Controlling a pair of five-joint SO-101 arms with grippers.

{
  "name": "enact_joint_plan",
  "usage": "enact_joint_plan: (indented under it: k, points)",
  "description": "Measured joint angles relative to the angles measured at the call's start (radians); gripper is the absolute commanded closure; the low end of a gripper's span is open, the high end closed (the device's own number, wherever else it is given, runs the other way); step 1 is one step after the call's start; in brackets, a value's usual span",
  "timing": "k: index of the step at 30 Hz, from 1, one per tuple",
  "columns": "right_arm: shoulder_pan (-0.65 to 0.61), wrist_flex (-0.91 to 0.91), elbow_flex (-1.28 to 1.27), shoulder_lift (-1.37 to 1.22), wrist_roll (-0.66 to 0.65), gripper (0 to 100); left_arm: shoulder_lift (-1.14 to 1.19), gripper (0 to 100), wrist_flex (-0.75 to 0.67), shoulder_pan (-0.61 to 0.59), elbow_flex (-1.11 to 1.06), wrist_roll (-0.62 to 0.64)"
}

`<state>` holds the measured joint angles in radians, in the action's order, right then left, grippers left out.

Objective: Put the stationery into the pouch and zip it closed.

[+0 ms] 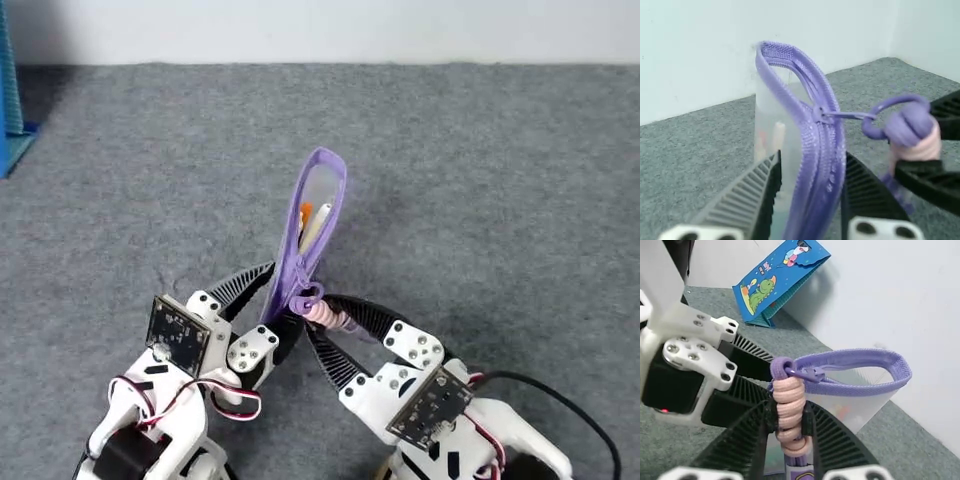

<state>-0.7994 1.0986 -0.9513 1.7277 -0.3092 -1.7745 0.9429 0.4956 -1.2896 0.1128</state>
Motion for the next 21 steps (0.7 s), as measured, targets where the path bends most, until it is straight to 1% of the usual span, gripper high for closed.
enact_joint_plan:
  k: [9,14,18,21]
  points:
    - [0.000,0.005,0.000,0.002,0.003,99.1,0.000,85,0.000,0.006,0.000,0.000]
    - [0.000,0.005,0.000,0.002,0.031,99.1,0.002,91,0.000,0.049,0.032,0.000]
    - [0.000,0.005,0.000,0.002,0.041,99.1,0.011,93,0.000,0.054,0.052,0.000]
    - [0.017,0.005,0.000,0.002,0.041,99.1,0.011,99,0.000,0.054,0.052,0.000]
